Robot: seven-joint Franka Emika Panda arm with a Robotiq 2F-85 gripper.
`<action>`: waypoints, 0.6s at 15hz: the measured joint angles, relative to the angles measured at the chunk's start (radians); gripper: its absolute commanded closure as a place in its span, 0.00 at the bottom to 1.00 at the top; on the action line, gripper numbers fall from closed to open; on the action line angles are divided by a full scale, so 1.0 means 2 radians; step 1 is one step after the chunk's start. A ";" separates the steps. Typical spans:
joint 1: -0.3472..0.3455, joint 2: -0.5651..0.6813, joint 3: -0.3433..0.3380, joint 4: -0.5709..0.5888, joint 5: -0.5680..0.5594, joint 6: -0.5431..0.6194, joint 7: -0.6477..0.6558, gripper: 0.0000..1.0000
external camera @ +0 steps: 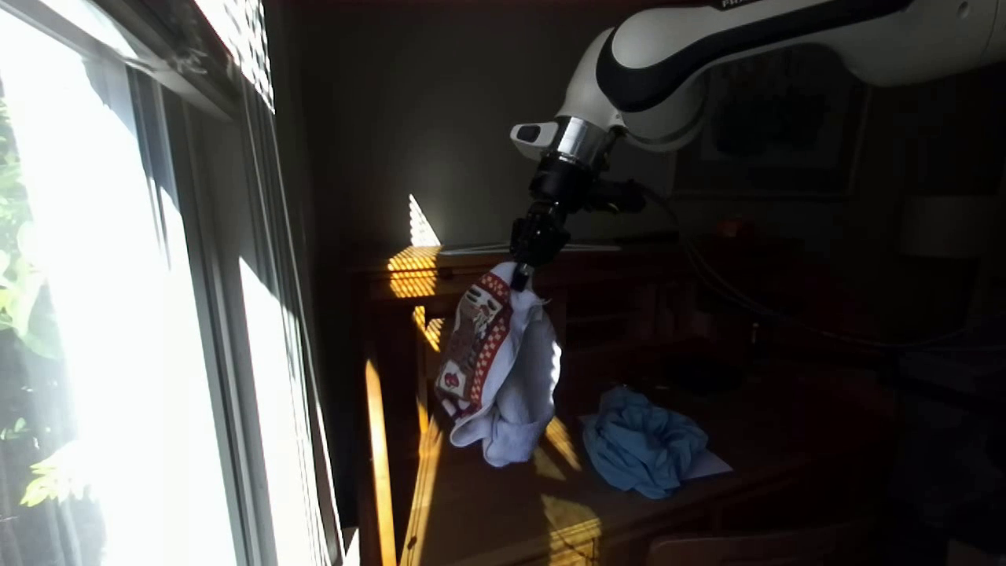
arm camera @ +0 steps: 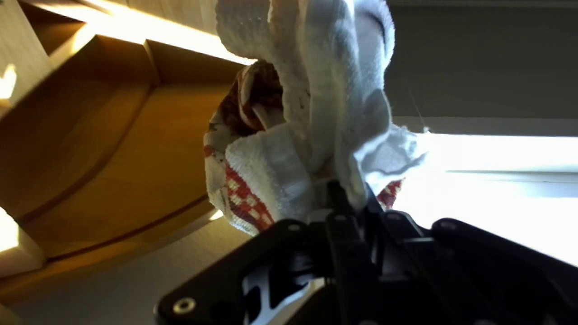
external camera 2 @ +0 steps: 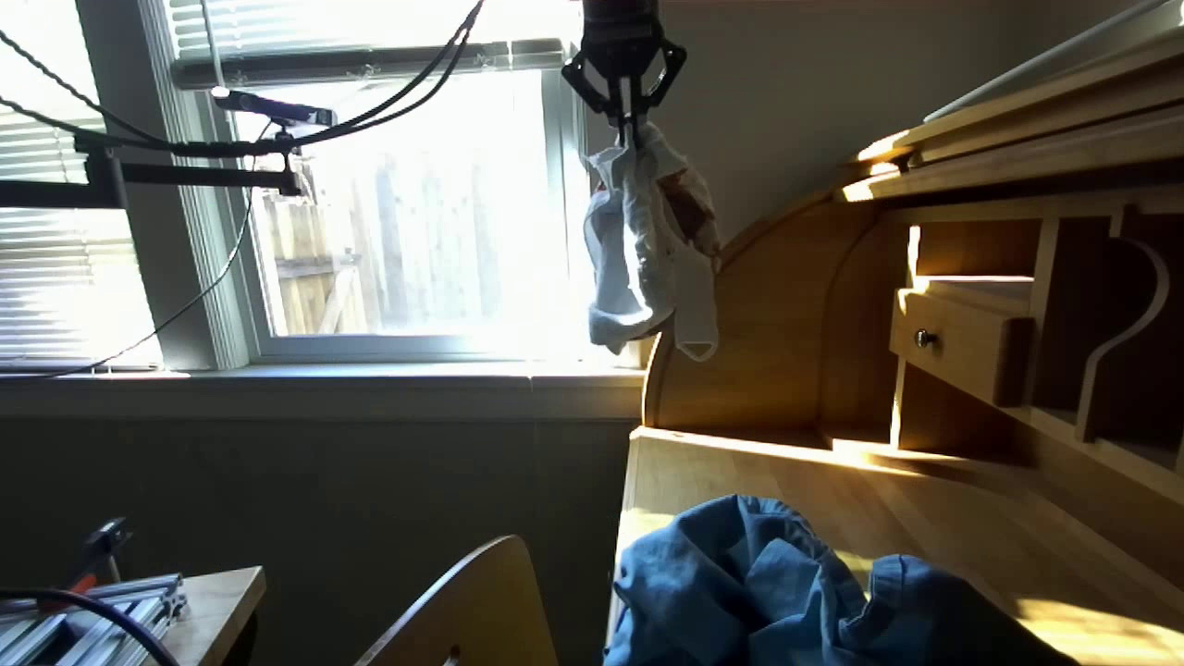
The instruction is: Use the white and red towel to wipe the window.
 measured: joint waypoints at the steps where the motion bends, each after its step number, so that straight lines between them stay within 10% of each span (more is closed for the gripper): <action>1: 0.007 0.004 0.008 0.004 0.000 0.000 -0.004 0.97; 9: 0.041 0.016 0.056 0.037 0.033 -0.051 -0.091 0.97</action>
